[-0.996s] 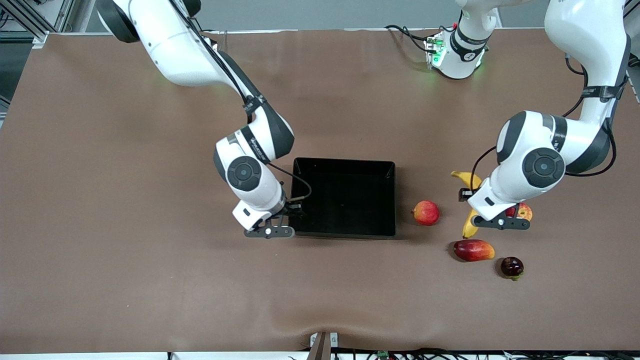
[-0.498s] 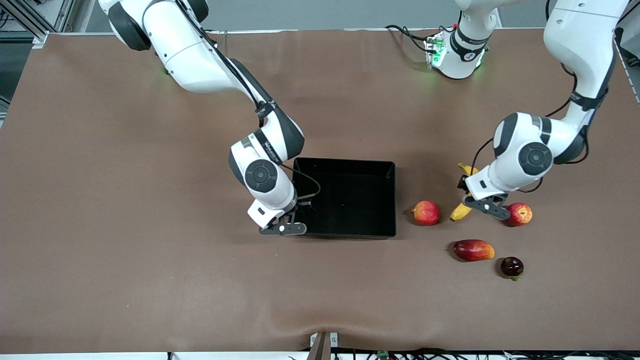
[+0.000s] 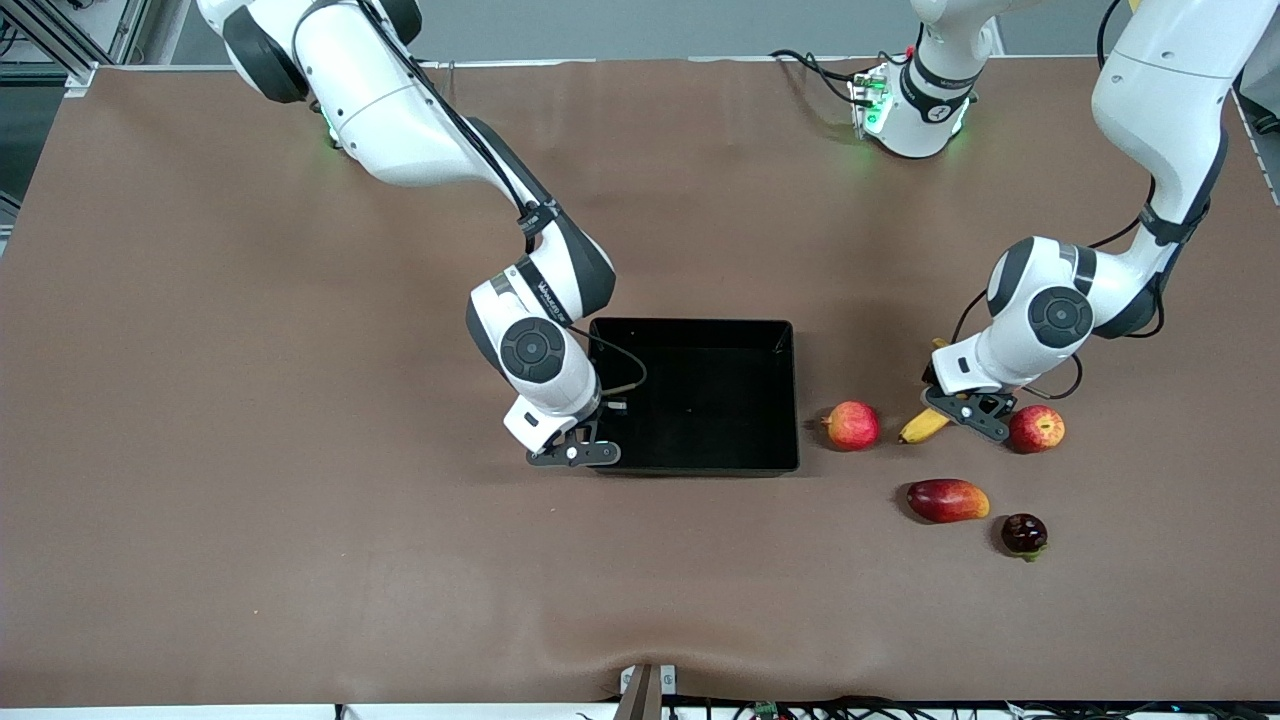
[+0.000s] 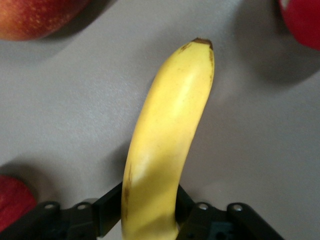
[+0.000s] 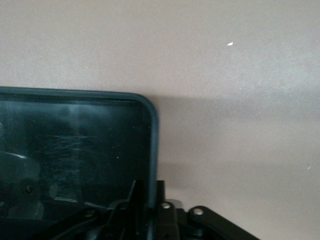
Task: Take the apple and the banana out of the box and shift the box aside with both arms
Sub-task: 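Set down the banana with the left gripper while the right gripper grasps the tray, then drag the empty tray away with the right gripper while the left gripper withdraws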
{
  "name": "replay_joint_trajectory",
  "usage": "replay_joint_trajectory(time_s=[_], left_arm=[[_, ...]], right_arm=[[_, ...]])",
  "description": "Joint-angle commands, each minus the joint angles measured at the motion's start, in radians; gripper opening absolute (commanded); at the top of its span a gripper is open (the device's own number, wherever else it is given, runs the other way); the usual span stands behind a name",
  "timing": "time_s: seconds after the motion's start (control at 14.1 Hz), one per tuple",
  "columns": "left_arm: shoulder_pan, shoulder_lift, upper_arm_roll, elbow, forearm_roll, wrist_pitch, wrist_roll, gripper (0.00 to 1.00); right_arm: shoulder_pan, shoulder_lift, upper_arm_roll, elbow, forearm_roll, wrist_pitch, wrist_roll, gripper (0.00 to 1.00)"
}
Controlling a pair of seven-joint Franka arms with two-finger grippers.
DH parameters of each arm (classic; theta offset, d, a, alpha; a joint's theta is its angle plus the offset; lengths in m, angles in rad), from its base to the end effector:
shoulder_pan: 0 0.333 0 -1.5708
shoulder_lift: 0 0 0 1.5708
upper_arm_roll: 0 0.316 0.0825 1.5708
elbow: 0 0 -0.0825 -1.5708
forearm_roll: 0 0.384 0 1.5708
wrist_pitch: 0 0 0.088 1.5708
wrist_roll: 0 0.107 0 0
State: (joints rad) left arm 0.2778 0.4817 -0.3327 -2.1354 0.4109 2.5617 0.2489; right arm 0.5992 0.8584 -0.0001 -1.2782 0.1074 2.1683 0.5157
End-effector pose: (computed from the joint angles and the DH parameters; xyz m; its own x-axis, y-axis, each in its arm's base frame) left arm 0.5670 -0.0394 0.1869 0.8160 -0.5771 -0.0334 -0.5780 -0.8138 -0.0604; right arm 0.6194 0.4280 0.2369 0.9995 0.0253 -0.0194 0.0234 -0.9954 -0.0929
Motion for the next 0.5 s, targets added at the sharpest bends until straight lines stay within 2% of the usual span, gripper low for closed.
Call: replay_joint_trajectory(time_s=[0.0,0.28,0.43], left_arm=[[0.011,-0.009,-0.011,0.029,0.019,0.006,-0.003,1.00],[0.009,-0.116,-0.023,0.049,-0.006,-0.004,-0.118,1.00],[0.011,-0.201,-0.046,0.055,-0.076,-0.053,-0.160,1.00]], right_arm=[[-0.010,-0.016,0.003,0.020,0.014,-0.022,-0.003,0.00],[-0.051,-0.120,0.002,0.019,0.014,-0.191,0.012,0.00],[-0.076,-0.186,-0.001,-0.022,0.014,-0.245,0.018,0.00]])
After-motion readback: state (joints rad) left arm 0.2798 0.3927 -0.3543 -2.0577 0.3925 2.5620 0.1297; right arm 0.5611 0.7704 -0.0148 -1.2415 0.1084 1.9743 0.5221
